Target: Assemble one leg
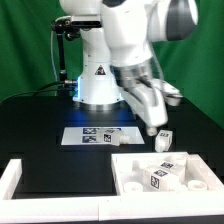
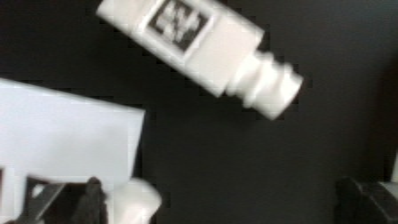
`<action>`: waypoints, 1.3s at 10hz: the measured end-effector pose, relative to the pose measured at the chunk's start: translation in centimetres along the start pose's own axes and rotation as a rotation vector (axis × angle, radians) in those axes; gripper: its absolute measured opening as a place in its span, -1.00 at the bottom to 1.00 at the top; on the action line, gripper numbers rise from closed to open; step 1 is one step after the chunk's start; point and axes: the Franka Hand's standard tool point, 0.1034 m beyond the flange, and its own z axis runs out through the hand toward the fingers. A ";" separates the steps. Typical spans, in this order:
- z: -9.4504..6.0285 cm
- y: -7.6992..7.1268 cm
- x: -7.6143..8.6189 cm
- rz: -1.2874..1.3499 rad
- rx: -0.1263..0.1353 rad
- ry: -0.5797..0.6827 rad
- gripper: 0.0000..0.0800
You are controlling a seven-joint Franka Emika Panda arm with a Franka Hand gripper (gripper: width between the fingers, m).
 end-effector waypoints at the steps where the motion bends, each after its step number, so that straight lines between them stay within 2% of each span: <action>1: -0.6 1.1 1.1 0.029 0.004 0.000 0.62; 2: -1.4 1.2 2.3 0.043 0.024 0.008 0.62; 3: -1.4 1.4 3.0 0.042 0.046 0.035 0.62; 7: -1.0 1.7 2.8 0.064 0.035 0.028 0.62; 9: 1.0 4.3 3.4 0.183 -0.009 0.029 0.62; 10: 2.1 5.4 3.5 0.233 -0.022 0.049 0.62; 13: 4.1 7.4 4.2 0.217 -0.061 0.081 0.62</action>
Offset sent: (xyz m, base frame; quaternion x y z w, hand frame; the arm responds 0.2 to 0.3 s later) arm 0.0000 0.0000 0.0000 0.0000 0.0000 0.0000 1.0000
